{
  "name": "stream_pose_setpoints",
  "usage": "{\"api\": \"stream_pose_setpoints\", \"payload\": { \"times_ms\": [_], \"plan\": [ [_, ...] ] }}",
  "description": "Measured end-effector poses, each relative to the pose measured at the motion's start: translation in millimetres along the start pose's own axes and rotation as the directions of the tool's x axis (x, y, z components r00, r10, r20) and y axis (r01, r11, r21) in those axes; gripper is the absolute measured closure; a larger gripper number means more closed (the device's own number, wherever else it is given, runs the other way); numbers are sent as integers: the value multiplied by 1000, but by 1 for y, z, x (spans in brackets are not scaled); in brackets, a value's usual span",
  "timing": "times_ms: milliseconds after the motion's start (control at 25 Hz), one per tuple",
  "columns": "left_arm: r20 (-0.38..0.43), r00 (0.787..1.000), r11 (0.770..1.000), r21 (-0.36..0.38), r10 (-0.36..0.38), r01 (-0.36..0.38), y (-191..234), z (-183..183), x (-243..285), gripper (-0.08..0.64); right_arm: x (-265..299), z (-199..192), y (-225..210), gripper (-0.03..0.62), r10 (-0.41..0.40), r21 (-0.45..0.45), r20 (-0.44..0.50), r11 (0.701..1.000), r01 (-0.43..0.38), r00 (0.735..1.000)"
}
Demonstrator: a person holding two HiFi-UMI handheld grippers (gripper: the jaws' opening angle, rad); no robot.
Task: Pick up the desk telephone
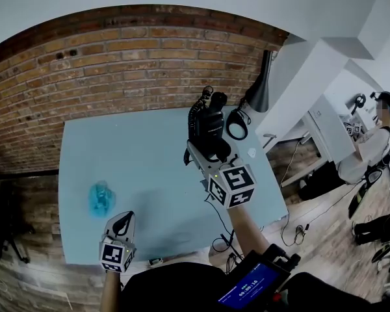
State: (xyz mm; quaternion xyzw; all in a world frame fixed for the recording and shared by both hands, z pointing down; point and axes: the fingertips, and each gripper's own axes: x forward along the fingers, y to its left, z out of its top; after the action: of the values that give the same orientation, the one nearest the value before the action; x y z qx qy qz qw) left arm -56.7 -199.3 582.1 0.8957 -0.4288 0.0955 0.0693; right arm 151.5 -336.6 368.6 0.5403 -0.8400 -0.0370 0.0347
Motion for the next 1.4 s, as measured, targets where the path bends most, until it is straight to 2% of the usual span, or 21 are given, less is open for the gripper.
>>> {"api": "stream_pose_setpoints", "payload": {
  "times_ms": [800,1120,1400],
  "plan": [
    [59,998,1000,26,-5,4,6,25,8,532,-8,33,11,305,5,-22,76,1000,-3,997],
    [82,997,999,34,1,-4,14,38,12,532,-9,40,23,305,48,-26,141,999,-44,989],
    [108,994,999,41,6,-10,17,50,12,532,-10,35,36,305,83,-2,155,996,-84,984]
  ]
}}
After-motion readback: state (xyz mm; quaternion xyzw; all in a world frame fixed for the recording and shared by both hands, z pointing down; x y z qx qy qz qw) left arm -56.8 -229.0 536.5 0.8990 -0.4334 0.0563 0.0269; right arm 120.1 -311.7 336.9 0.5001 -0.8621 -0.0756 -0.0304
